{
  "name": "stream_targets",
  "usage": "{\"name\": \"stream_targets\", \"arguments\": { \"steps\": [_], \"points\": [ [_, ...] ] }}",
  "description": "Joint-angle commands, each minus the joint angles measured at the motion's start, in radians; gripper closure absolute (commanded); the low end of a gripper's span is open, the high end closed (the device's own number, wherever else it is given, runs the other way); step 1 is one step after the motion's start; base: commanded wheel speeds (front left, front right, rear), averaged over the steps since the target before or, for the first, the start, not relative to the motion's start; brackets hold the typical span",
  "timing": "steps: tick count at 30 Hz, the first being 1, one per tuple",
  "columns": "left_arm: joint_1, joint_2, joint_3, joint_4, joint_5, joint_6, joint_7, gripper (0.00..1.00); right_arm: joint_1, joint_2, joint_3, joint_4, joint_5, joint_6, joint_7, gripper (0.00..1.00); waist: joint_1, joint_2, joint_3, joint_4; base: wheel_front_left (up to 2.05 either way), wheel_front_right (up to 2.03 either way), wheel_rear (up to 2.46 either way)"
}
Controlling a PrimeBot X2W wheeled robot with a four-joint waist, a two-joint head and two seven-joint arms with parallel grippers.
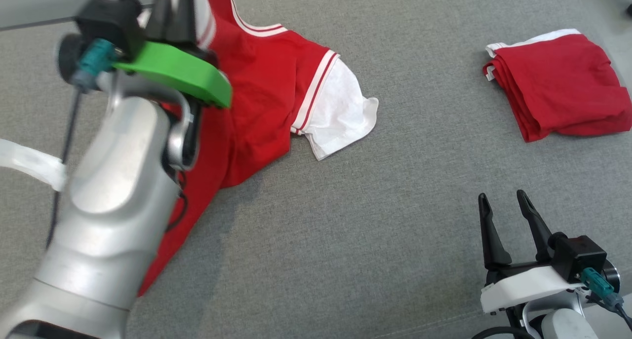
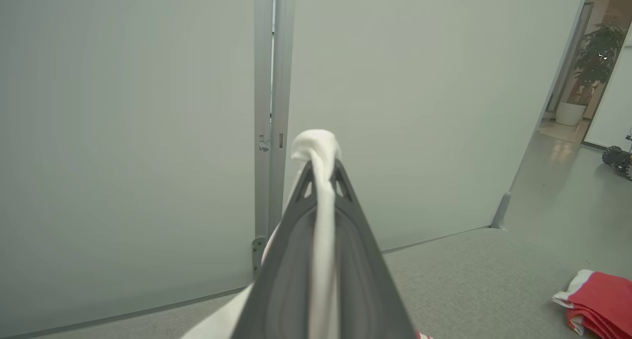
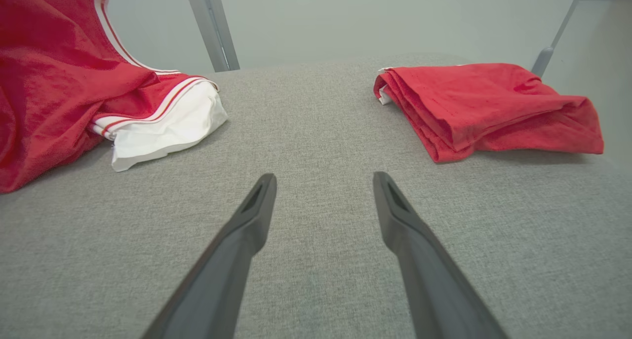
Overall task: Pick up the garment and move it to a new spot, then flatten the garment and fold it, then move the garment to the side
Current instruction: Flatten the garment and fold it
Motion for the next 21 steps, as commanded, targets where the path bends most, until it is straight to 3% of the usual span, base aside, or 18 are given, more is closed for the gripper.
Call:
{"name": "stream_targets", "arguments": {
  "steps": [1,5,9,13,16,17,18,19,21],
  "points": [
    [0.025,-0.012,-0.016,-0.017,0.020,0.006,0.005,1.00,0.012,-0.004,-0.001,0.002,0.004,0.000,-0.001,0.00,0.0000,0.0001,-0.017,0.012,0.00,0.00,0.00],
    [0.145,-0.088,-0.137,-0.106,0.049,0.021,0.050,1.00,0.019,-0.004,0.000,0.007,0.019,0.000,-0.001,0.00,0.0000,0.0001,-0.023,-0.003,0.00,0.00,0.00],
    [0.242,-0.142,-0.273,-0.127,0.058,-0.004,0.096,1.00,0.009,-0.003,0.005,0.009,0.032,0.000,-0.001,0.00,0.0000,0.0001,-0.015,-0.029,0.00,0.00,0.00],
    [0.304,-0.175,-0.393,-0.061,0.020,-0.044,0.069,0.97,-0.003,-0.004,0.007,0.016,0.049,0.000,-0.001,0.00,0.0000,0.0001,-0.005,-0.063,0.00,0.00,0.00],
    [0.317,-0.177,-0.477,-0.057,-0.021,-0.073,0.036,0.59,-0.006,-0.004,0.013,0.023,0.059,0.000,-0.001,0.00,0.0000,0.0001,-0.003,-0.086,0.00,0.00,0.00],
    [0.318,-0.176,-0.527,-0.049,-0.053,-0.076,0.018,0.53,-0.010,-0.004,0.016,0.025,0.067,0.000,-0.001,0.00,0.0000,0.0001,0.000,-0.099,0.00,0.00,0.00],
    [0.317,-0.176,-0.548,-0.044,-0.068,-0.072,0.012,0.38,-0.012,-0.004,0.017,0.026,0.070,0.000,-0.001,0.00,0.0000,0.0001,0.003,-0.105,0.00,0.00,0.00],
    [0.315,-0.176,-0.569,-0.043,-0.078,-0.070,0.005,0.00,-0.014,-0.004,0.016,0.026,0.072,0.000,-0.001,0.00,0.0000,0.0001,0.006,-0.109,0.00,0.00,0.00],
    [0.317,-0.177,-0.596,-0.054,-0.118,-0.071,-0.005,0.00,-0.016,-0.004,0.016,0.028,0.076,0.000,-0.001,0.00,0.0000,0.0001,0.011,-0.116,0.00,0.00,0.00]
  ]
}}
